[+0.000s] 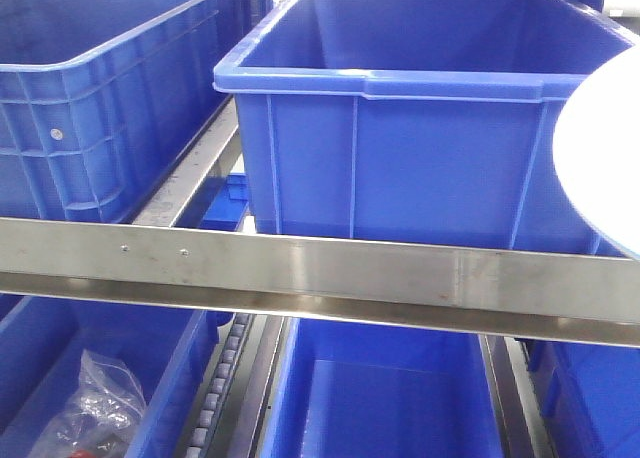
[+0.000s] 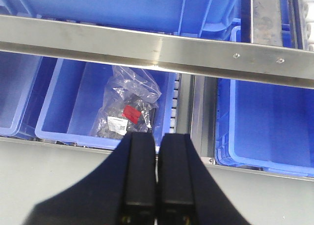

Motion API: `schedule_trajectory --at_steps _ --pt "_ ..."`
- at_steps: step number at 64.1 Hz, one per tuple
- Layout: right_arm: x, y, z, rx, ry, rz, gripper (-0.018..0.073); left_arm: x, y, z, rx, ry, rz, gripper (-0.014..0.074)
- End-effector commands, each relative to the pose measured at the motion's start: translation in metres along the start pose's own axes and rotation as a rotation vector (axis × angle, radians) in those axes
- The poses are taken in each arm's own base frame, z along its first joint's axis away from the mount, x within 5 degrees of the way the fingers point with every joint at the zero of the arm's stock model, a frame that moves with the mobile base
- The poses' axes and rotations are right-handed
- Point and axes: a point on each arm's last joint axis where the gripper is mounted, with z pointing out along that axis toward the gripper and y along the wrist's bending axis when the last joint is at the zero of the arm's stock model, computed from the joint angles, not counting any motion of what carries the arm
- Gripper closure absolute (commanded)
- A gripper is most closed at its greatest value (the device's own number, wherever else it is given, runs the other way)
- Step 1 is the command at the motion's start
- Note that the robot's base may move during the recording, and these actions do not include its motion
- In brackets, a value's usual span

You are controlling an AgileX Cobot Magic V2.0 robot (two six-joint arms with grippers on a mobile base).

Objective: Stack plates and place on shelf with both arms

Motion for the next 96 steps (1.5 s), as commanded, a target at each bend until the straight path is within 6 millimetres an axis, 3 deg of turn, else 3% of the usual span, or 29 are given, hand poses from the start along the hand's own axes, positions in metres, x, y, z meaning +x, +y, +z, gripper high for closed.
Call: schedule_trajectory --at_steps 1,45,60,66,77,86,96 --pt "-0.017 0.003 -0.005 -0.021 -0.117 0.001 0.0502 -0.016 0.000 -0.004 0.006 -0.106 -0.007 0.0510" --pt "-0.018 0.003 -0.005 -0.023 -0.123 0.001 0.0502 -0.016 0.000 -0.004 0.006 -0.106 -0.007 0.0510" --pt "-0.027 0.008 -0.006 -0.065 -0.192 -0.004 0.0502 -0.016 0.000 -0.004 0.006 -0.106 -0.007 0.0510" --pt "-0.045 0.012 -0.009 -0.090 -0.247 0.021 0.0502 -0.016 0.000 -0.004 0.006 -0.106 -0.007 0.0510" --pt "-0.102 0.024 0.000 -0.122 -0.306 0.060 0.0502 -0.016 0.000 -0.004 0.006 -0.106 -0.007 0.0510" --pt "-0.143 0.040 0.037 -0.140 -0.261 0.049 0.0502 -0.016 0.000 -0.004 0.006 -0.106 -0.007 0.0510" --pt "-0.178 0.076 0.094 -0.206 -0.204 0.018 0.0502 -0.016 0.000 -0.004 0.006 -0.106 -0.007 0.0510"
